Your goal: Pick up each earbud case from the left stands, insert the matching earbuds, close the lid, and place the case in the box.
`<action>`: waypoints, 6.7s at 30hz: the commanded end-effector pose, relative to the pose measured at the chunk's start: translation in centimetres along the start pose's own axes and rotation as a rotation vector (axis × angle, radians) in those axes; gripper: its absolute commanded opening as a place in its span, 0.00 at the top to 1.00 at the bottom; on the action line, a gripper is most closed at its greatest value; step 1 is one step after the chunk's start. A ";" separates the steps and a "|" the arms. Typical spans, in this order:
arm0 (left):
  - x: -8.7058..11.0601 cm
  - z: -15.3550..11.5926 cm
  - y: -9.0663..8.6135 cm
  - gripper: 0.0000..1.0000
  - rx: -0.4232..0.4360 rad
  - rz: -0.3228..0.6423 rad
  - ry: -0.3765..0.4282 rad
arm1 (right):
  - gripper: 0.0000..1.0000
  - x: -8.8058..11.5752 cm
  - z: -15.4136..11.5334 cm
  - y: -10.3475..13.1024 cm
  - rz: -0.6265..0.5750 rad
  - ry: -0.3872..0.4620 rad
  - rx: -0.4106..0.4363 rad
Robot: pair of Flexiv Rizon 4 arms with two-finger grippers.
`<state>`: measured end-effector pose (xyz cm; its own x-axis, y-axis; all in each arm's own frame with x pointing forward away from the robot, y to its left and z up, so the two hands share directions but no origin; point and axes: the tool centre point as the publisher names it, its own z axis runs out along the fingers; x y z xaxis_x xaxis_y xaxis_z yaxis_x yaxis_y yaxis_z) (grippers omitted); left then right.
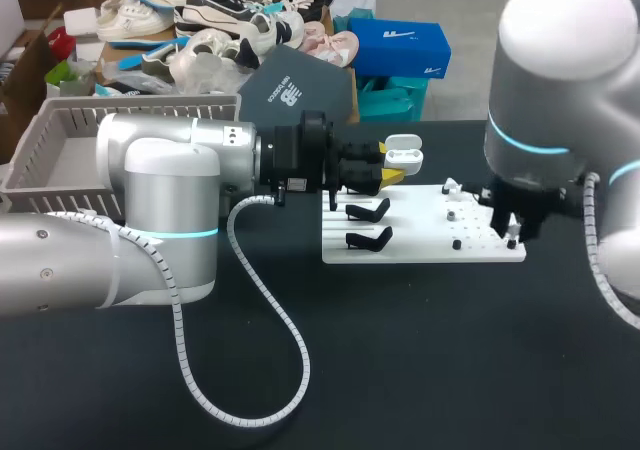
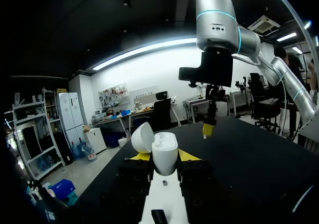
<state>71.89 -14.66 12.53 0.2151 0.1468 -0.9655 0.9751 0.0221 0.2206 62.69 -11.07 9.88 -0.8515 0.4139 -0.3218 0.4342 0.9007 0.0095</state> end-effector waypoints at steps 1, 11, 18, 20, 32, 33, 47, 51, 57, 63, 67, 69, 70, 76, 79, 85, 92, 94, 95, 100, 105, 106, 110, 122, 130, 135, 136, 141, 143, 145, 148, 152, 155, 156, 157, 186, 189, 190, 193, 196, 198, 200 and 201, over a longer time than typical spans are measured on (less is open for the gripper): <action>0.1 0.0 0.0 1.00 -0.001 0.001 -0.002 | 1.00 -0.3 -2.0 2.4 0.122 0.016 0.008; 0.1 0.0 0.0 1.00 -0.001 0.001 -0.002 | 1.00 0.1 -5.3 6.9 0.088 -0.087 0.092; 0.1 0.0 0.0 1.00 -0.001 0.001 -0.002 | 1.00 0.2 -6.1 8.3 0.109 -0.083 0.113; 0.1 0.0 0.0 1.00 -0.001 0.001 -0.002 | 1.00 0.4 -6.5 9.0 0.124 -0.086 0.114; 0.1 0.0 0.0 1.00 -0.001 0.001 -0.002 | 1.00 -0.5 -8.6 11.0 0.150 -0.131 0.105; 0.1 0.0 0.0 1.00 -0.001 0.001 -0.002 | 1.00 -0.8 -8.6 11.1 0.153 -0.130 0.103; 0.1 0.0 0.0 1.00 -0.001 0.001 -0.002 | 1.00 -4.0 -7.6 11.6 0.197 -0.137 0.045; 0.1 0.0 0.0 1.00 -0.001 0.001 -0.002 | 1.00 -4.2 -7.6 12.3 0.199 -0.148 0.043; 0.1 0.0 0.0 1.00 -0.001 0.001 -0.002 | 1.00 -4.3 -7.8 13.0 0.200 -0.150 0.043; 0.1 0.0 0.0 1.00 -0.001 0.001 -0.002 | 1.00 -4.2 -8.0 13.6 0.193 -0.158 0.042; 0.1 0.0 0.0 1.00 -0.001 0.001 -0.002 | 1.00 -4.2 -7.8 14.0 0.184 -0.152 0.036; 0.1 0.0 0.0 1.00 -0.001 0.001 -0.002 | 1.00 -4.2 -7.6 14.2 0.182 -0.149 0.034; 0.1 0.0 0.0 1.00 -0.001 0.001 -0.002 | 1.00 -4.2 -7.6 14.2 0.181 -0.148 0.033; 0.1 0.0 0.0 1.00 -0.001 0.001 -0.002 | 1.00 -4.0 -7.4 14.4 0.179 -0.144 0.034; 0.1 0.0 0.0 1.00 -0.001 0.001 -0.002 | 1.00 -3.9 -7.4 14.4 0.181 -0.142 0.037; 0.1 0.0 0.0 1.00 -0.001 0.001 -0.002 | 1.00 -4.0 -7.0 14.2 0.185 -0.131 0.039; 0.1 0.0 0.0 1.00 -0.001 0.001 -0.002 | 1.00 -4.5 -6.7 13.9 0.189 -0.129 0.040; 0.1 0.0 0.0 1.00 -0.001 0.001 -0.002 | 1.00 -4.5 -6.6 13.9 0.187 -0.129 0.040; 0.1 0.0 0.0 1.00 -0.001 0.001 -0.002 | 1.00 -4.5 -6.6 13.9 0.185 -0.128 0.039; 0.1 0.0 0.0 1.00 -0.001 0.001 -0.002 | 1.00 -4.6 -6.5 14.1 0.182 -0.125 0.037; 0.1 0.0 0.0 1.00 -0.001 0.001 -0.002 | 1.00 -4.6 -6.3 14.2 0.182 -0.119 0.038; 0.1 0.0 0.0 1.00 -0.001 0.001 -0.002 | 1.00 -4.6 -6.3 14.2 0.183 -0.118 0.037; 0.1 0.0 0.0 1.00 -0.001 0.001 -0.002 | 1.00 -4.6 -6.1 14.2 0.182 -0.114 0.036; 0.1 0.0 0.0 1.00 -0.001 0.001 -0.002 | 1.00 -4.3 -5.6 14.5 0.180 -0.103 0.034; 0.1 0.0 0.0 1.00 -0.001 0.001 -0.002 | 1.00 -4.2 -5.1 14.4 0.180 -0.090 0.031; 0.1 0.0 0.0 1.00 -0.001 0.001 -0.002 | 1.00 -4.2 -5.0 14.4 0.181 -0.089 0.023; 0.1 0.0 0.0 1.00 -0.001 0.001 -0.002 | 1.00 -4.2 -5.0 14.4 0.181 -0.089 0.022; 0.1 0.0 0.0 1.00 -0.001 0.001 -0.002 | 0.50 -4.2 -4.9 14.3 0.176 -0.091 0.008; 0.1 0.0 0.0 1.00 -0.001 0.001 -0.002 | 0.33 -4.2 -5.0 14.3 0.176 -0.091 0.004; 0.1 0.0 0.0 1.00 -0.001 0.001 -0.002 | 0.25 -4.1 -5.0 14.2 0.175 -0.092 0.002; 0.1 0.0 0.0 1.00 -0.001 0.001 -0.002 | 0.22 -3.7 -5.2 14.1 0.175 -0.093 -0.005; 0.1 0.0 0.0 1.00 -0.001 0.001 -0.002 | 0.18 -2.8 -5.7 13.6 0.169 -0.102 -0.018; 0.1 0.0 0.0 1.00 -0.001 0.001 -0.002 | 0.18 -2.1 -6.0 13.1 0.165 -0.108 -0.025; 0.1 0.0 0.0 1.00 -0.001 0.001 -0.002 | 0.19 -1.9 -6.1 12.9 0.164 -0.109 -0.026; 0.1 0.0 0.0 1.00 -0.001 0.001 -0.002 | 0.20 -1.6 -6.2 12.7 0.161 -0.112 -0.031; 0.1 0.0 0.0 1.00 -0.001 0.001 -0.002 | 0.32 0.9 -1.6 6.2 -0.157 -0.198 -0.111; 0.1 0.0 0.0 1.00 -0.001 0.001 -0.002 | 0.32 0.2 -0.1 5.8 -0.174 -0.185 -0.127; 0.1 0.0 0.0 1.00 -0.001 0.001 -0.002 | 0.32 -0.1 0.4 5.7 -0.174 -0.181 -0.130; 0.1 0.0 0.0 1.00 -0.001 0.001 -0.002 | 0.35 -1.1 1.6 5.4 -0.176 -0.167 -0.152; 0.1 0.0 0.0 1.00 -0.001 0.001 -0.002 | 0.37 -2.2 2.8 5.4 -0.166 -0.152 -0.180; 0.1 0.0 0.0 1.00 -0.001 0.001 -0.002 | 0.37 -2.9 3.6 5.4 -0.158 -0.142 -0.195; 0.1 0.0 0.0 1.00 -0.001 0.001 -0.002 | 0.38 -3.6 4.1 5.5 -0.154 -0.142 -0.205; 0.1 0.0 0.0 1.00 -0.001 0.001 -0.002 | 0.38 -4.0 4.4 5.5 -0.150 -0.136 -0.218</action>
<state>71.95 -14.65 12.50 0.2154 0.1455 -0.9656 0.9752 0.0200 0.2205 68.63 -7.96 7.94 -0.8474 0.2628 -0.4614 0.2479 0.9642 0.0938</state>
